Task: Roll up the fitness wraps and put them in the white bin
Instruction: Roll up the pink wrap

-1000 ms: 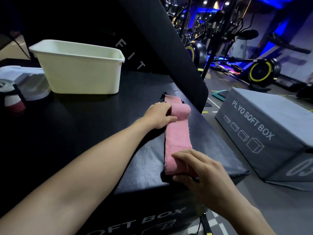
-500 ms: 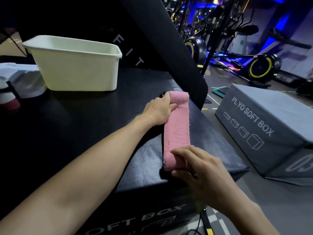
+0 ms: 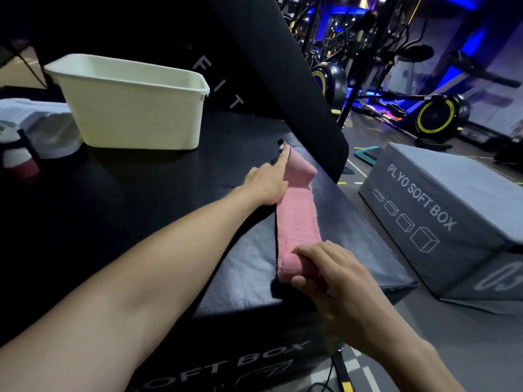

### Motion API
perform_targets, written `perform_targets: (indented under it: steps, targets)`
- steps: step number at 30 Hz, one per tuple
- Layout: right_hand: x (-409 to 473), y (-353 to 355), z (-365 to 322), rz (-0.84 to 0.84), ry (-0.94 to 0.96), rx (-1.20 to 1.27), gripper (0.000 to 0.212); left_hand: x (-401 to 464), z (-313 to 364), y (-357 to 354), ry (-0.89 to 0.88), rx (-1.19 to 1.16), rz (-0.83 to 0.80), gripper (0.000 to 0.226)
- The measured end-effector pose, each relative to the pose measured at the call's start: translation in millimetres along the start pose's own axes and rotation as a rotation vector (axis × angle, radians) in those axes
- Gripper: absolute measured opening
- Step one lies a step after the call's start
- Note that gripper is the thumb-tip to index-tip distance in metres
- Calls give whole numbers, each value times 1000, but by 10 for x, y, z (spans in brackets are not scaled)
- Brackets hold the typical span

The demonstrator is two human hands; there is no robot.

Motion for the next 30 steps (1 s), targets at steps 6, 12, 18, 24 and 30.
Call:
perform_targets:
  steps: [6,12,18,24,30]
  targets:
    - [15,26,-10,-6,2,1,29,266,-71,-163,5,-31,29,75]
    - [19,22,-27,4,30,-7,28,232,55,-59,-146,166,-45,53]
    - [21,20,-28,5,33,0,29,324,32,-38,-241,239,-22,37]
    - [34,38,-37,0,41,4,33,419,7,-105,-361,-105,-76,38]
    - [24,31,-43,1,47,-4,31,429,214,-73,-323,246,-66,35]
Point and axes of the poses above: each hand's wrist, its own x-axis towards the middle knuckle, its own y-axis out of the back of the hand, z = x × y, the point moved 5 cm from there along x, towards the middle knuckle, and after that the axes turned 3 degrees about x, right-handed, at the moved point
